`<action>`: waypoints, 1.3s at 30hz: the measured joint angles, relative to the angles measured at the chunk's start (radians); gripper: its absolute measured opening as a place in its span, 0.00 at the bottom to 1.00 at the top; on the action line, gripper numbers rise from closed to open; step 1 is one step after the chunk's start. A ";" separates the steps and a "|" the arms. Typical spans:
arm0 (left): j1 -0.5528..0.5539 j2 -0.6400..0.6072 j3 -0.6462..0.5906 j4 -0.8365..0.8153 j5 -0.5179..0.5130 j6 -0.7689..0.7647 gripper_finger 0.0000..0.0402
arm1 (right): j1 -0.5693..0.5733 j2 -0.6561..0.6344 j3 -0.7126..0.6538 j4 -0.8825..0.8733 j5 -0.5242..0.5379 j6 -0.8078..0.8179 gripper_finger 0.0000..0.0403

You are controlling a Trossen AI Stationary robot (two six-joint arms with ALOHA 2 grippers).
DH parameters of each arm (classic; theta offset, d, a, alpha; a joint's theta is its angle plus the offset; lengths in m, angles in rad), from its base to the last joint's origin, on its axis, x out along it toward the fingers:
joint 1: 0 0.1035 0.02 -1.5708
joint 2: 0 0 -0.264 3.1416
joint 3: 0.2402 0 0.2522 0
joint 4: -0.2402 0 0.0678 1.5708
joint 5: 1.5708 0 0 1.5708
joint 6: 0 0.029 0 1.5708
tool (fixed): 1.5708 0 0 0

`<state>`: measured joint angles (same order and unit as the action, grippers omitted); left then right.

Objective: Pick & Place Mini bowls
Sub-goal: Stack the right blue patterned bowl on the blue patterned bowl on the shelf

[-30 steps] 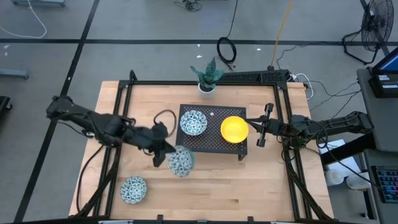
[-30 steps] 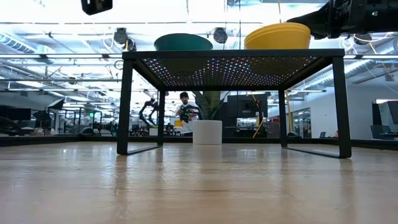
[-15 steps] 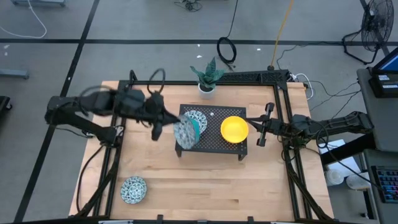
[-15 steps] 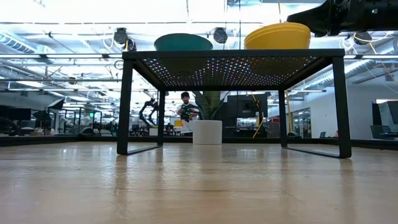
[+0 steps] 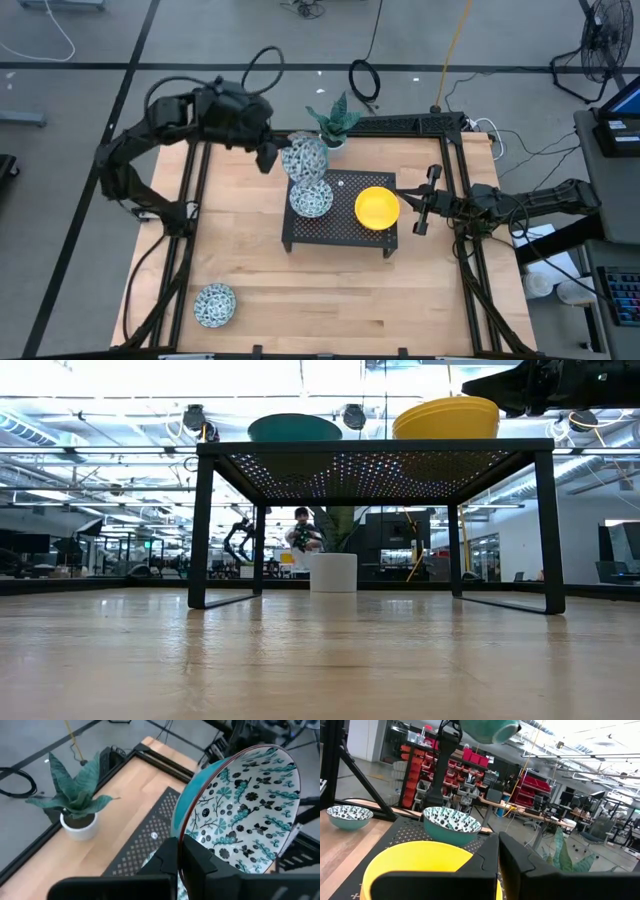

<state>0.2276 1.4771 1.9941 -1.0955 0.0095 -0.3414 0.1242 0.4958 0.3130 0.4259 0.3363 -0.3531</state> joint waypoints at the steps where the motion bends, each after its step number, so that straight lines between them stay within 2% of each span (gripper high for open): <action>1: 0.013 0.007 0.005 0.002 0.005 0.010 0.02 | 0.000 0.000 0.000 0.000 0.000 0.000 0.00; 9: 0.059 0.028 0.028 0.058 0.020 0.033 0.02 | 0.000 0.000 0.000 0.000 0.000 0.005 0.00; 16: 0.092 0.021 0.028 0.080 0.072 0.038 0.02 | 0.000 0.000 0.000 0.000 0.000 0.002 0.00; 24: 0.079 0.020 0.028 0.126 0.105 0.075 0.02 | 0.000 0.000 0.000 0.000 -0.001 0.001 0.00; 39: 0.078 0.047 0.027 -0.030 0.086 0.079 0.01 | 0.000 0.000 0.000 -0.008 0.000 0.012 0.00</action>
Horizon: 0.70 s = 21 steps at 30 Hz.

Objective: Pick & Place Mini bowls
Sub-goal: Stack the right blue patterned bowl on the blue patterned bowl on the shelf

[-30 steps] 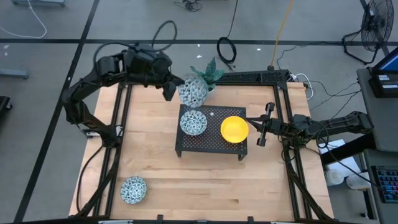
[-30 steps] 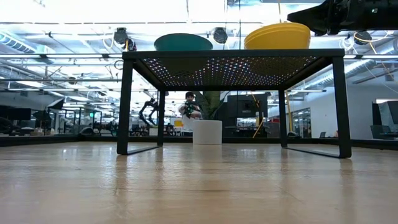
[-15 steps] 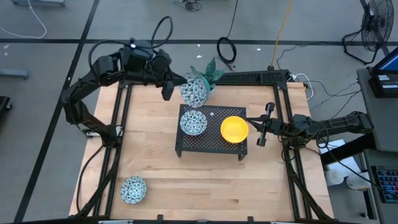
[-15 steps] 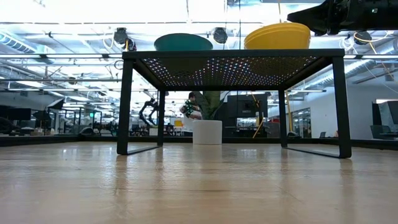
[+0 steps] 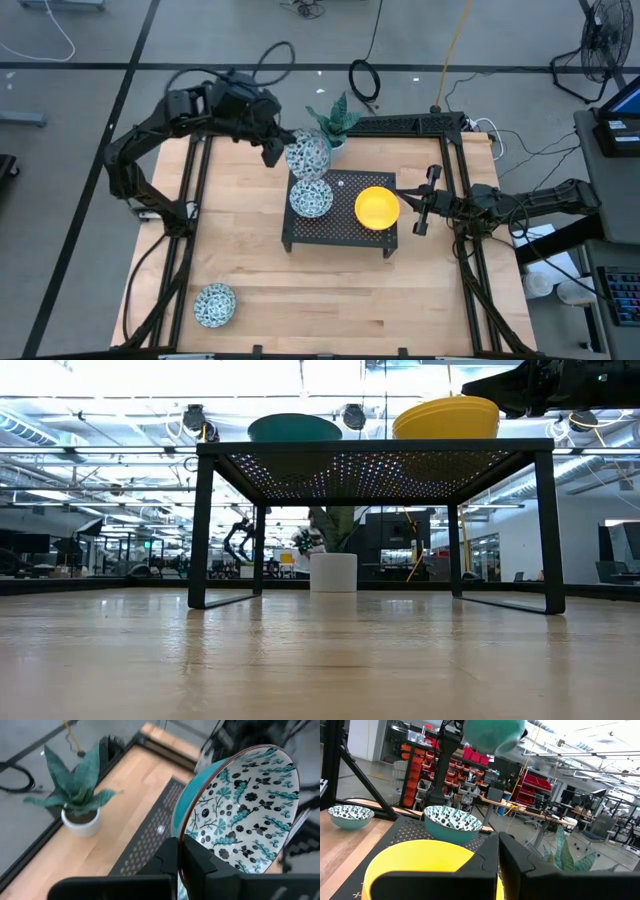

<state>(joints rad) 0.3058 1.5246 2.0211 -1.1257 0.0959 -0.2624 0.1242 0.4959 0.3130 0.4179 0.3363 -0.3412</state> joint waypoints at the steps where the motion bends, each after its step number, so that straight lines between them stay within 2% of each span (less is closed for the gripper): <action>1: 0.000 0.005 -0.001 -0.016 0.000 0.010 0.01 | 0.000 0.000 0.000 0.000 0.000 0.000 0.00; 21: -0.005 0.123 -0.004 -0.132 0.016 0.033 0.02 | 0.000 0.000 0.000 0.004 0.000 0.011 0.00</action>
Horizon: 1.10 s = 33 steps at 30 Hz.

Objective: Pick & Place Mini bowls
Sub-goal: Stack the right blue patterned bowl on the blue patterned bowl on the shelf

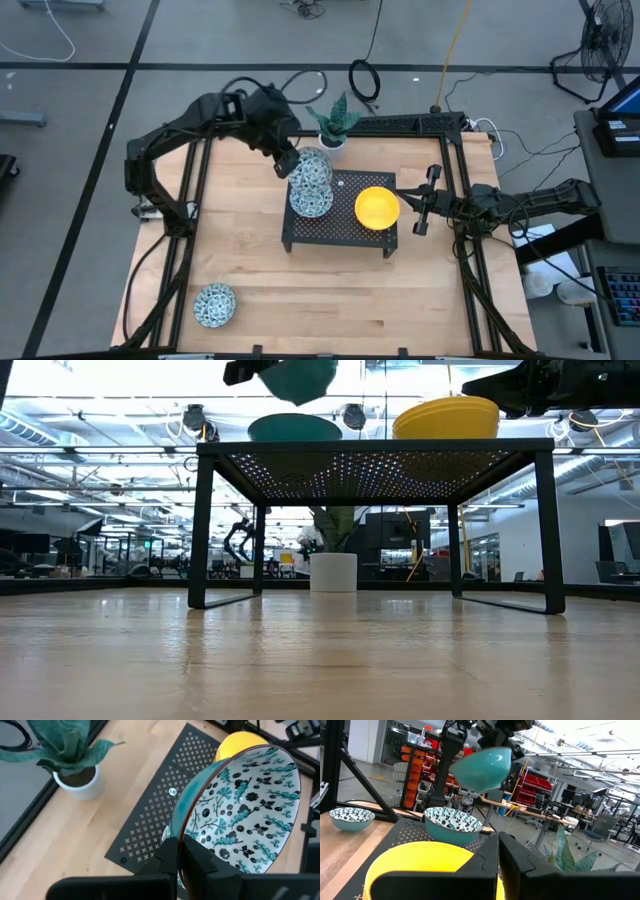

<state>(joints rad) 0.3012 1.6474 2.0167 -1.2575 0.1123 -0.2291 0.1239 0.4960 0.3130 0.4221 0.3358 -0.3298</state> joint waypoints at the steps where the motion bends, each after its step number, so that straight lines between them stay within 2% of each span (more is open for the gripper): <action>1: -0.002 0.006 0.000 -0.005 0.000 0.012 0.02 | 0.000 0.000 0.000 0.000 0.000 0.000 0.00; 5: -0.002 0.037 0.000 -0.038 0.013 0.060 0.02 | 0.000 0.000 0.000 -0.001 0.000 -0.001 0.00; 15: 0.004 0.048 0.000 -0.058 0.019 0.070 0.02 | 0.000 0.000 0.000 -0.001 0.000 -0.003 0.00; 29: -0.049 0.048 0.000 -0.076 0.018 0.068 0.02 | 0.000 0.000 0.000 -0.004 -0.001 0.001 0.00; 33: -0.071 0.048 -0.034 -0.072 0.018 0.080 0.03 | 0.000 0.000 0.000 -0.004 -0.001 0.003 0.00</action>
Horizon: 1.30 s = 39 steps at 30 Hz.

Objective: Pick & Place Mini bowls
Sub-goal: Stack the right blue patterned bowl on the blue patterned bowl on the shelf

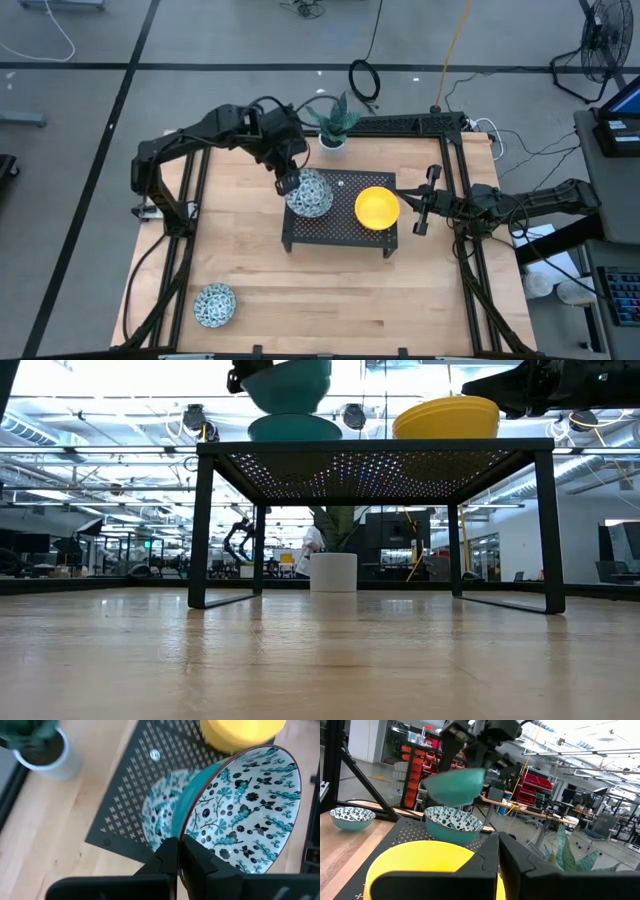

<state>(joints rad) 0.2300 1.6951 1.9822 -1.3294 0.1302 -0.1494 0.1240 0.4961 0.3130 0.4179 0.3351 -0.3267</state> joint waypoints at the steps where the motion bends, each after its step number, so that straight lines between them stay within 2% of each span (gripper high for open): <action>1: -0.004 0.000 -0.011 -0.001 0.000 0.003 0.02 | 0.000 0.000 0.000 0.000 0.000 0.000 0.00; 9: -0.017 0.000 -0.080 0.002 0.003 -0.020 0.03 | 0.000 0.000 0.000 0.000 0.000 0.000 0.00; 13: -0.017 0.000 -0.083 0.004 0.035 -0.024 0.02 | 0.000 0.000 0.000 0.000 0.000 0.000 0.00; 33: 0.026 0.000 -0.083 0.022 0.017 -0.066 0.04 | 0.000 0.000 0.000 0.000 0.000 0.000 0.00; 39: 0.024 0.006 -0.083 0.024 -0.019 -0.069 0.02 | 0.000 0.000 0.000 0.000 0.000 0.000 0.00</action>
<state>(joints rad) 0.2543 1.7007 1.8992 -1.3056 0.1115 -0.2188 0.1238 0.4958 0.3130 0.4179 0.3347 -0.3267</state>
